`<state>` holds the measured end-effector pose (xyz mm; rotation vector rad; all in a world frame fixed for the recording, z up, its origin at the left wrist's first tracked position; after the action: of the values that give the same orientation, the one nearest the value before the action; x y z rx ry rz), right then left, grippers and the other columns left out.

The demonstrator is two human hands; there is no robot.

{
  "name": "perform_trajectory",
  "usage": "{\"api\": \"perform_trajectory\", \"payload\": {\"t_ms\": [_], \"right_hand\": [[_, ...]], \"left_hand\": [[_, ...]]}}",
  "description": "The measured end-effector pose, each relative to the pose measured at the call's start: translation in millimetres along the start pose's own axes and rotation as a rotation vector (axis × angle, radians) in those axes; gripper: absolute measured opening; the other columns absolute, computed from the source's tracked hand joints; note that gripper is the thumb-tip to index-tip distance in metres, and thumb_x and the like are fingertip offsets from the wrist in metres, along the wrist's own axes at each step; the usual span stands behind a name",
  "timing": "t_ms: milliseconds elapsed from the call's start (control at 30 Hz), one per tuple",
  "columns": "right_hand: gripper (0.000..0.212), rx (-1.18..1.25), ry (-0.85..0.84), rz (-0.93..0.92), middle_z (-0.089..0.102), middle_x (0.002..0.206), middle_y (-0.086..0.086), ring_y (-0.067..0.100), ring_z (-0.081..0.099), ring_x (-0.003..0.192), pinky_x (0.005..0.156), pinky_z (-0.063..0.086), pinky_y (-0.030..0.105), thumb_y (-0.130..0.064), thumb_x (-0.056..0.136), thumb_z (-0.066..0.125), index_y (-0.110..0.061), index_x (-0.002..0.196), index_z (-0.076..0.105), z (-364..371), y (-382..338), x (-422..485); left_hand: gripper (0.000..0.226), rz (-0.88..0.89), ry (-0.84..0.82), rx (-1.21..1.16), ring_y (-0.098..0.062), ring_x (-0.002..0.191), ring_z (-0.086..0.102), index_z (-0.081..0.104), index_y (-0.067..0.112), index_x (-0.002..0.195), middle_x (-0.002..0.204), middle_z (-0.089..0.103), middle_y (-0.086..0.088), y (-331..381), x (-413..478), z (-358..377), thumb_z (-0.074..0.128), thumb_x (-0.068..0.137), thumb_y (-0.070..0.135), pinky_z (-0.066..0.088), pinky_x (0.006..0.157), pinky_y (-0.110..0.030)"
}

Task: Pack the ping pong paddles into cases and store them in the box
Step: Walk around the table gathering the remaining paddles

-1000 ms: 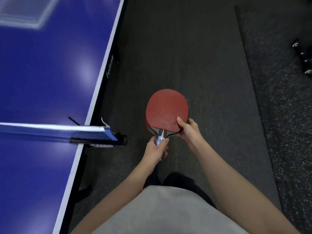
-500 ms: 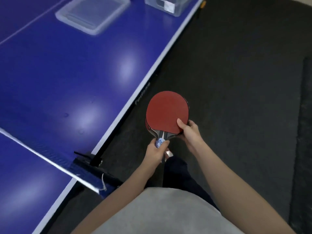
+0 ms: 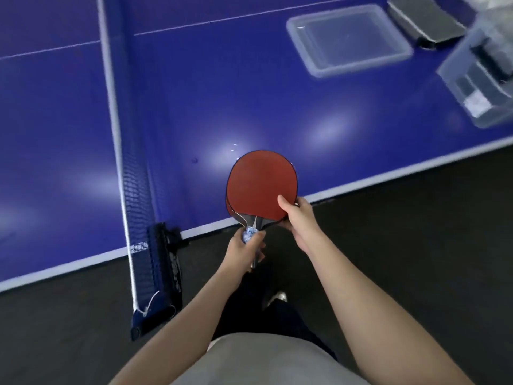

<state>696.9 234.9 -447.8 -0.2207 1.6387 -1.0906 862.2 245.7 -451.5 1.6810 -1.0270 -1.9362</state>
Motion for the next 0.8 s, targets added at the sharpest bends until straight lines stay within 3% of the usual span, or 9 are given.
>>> {"api": "perform_trajectory", "payload": {"t_ms": [133, 267, 400, 667, 800], "right_hand": [[0.036, -0.145, -0.114, -0.023, 0.061, 0.122, 0.005, 0.024, 0.06, 0.11, 0.097, 0.051, 0.045, -0.031, 0.09, 0.064, -0.014, 0.12, 0.054, 60.6, -23.6, 33.5], [0.029, -0.21, -0.189, -0.013, 0.063, 0.118, 0.006, 0.023, 0.062, 0.106, 0.093, 0.053, 0.045, -0.03, 0.09, 0.064, -0.016, 0.113, 0.053, 116.8, -39.8, 63.7], [0.037, -0.269, -0.214, 0.008, 0.063, 0.119, 0.007, 0.024, 0.063, 0.107, 0.091, 0.055, 0.045, -0.029, 0.09, 0.064, -0.011, 0.121, 0.054, 164.6, -48.3, 90.5], [0.044, -0.39, -0.182, 0.074, 0.063, 0.121, 0.008, 0.027, 0.062, 0.109, 0.092, 0.054, 0.046, -0.033, 0.09, 0.064, -0.01, 0.125, 0.053, 209.2, -49.2, 121.5], [0.042, -0.406, -0.162, 0.083, 0.061, 0.125, 0.007, 0.026, 0.06, 0.113, 0.096, 0.051, 0.046, -0.033, 0.091, 0.062, -0.012, 0.127, 0.053, 211.2, -44.1, 122.2]], "left_hand": [[0.021, -0.006, 0.13, -0.112, -0.005, 0.046, 0.057, 0.055, 0.01, 0.102, 0.07, 0.063, -0.001, 18.7, 21.5, -34.5, 0.061, 0.091, 0.027, 0.045, 0.044, -0.015], [0.009, -0.016, 0.235, -0.221, -0.004, 0.045, 0.057, 0.056, 0.014, 0.091, 0.069, 0.062, -0.002, 36.9, 47.9, -67.6, 0.061, 0.092, 0.022, 0.046, 0.044, -0.015], [0.013, -0.035, 0.256, -0.271, -0.015, 0.053, 0.055, 0.056, 0.013, 0.092, 0.073, 0.063, -0.005, 52.3, 74.6, -97.3, 0.061, 0.091, 0.024, 0.049, 0.055, -0.025], [0.013, -0.116, 0.291, -0.321, -0.014, 0.05, 0.056, 0.055, 0.017, 0.089, 0.071, 0.064, -0.002, 56.1, 109.5, -130.3, 0.062, 0.09, 0.028, 0.044, 0.052, -0.028], [0.019, -0.11, 0.357, -0.186, -0.012, 0.056, 0.055, 0.054, 0.02, 0.081, 0.074, 0.06, -0.003, 55.3, 111.3, -133.1, 0.062, 0.087, 0.035, 0.042, 0.049, -0.023]]}}
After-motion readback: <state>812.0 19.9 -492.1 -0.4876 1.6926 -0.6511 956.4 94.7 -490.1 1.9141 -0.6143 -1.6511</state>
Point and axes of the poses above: each hand's wrist, its own x-axis towards the middle knuckle, its own z-axis out of the palm, y = z × x, the point moved 7 cm from there along x, towards the middle knuckle
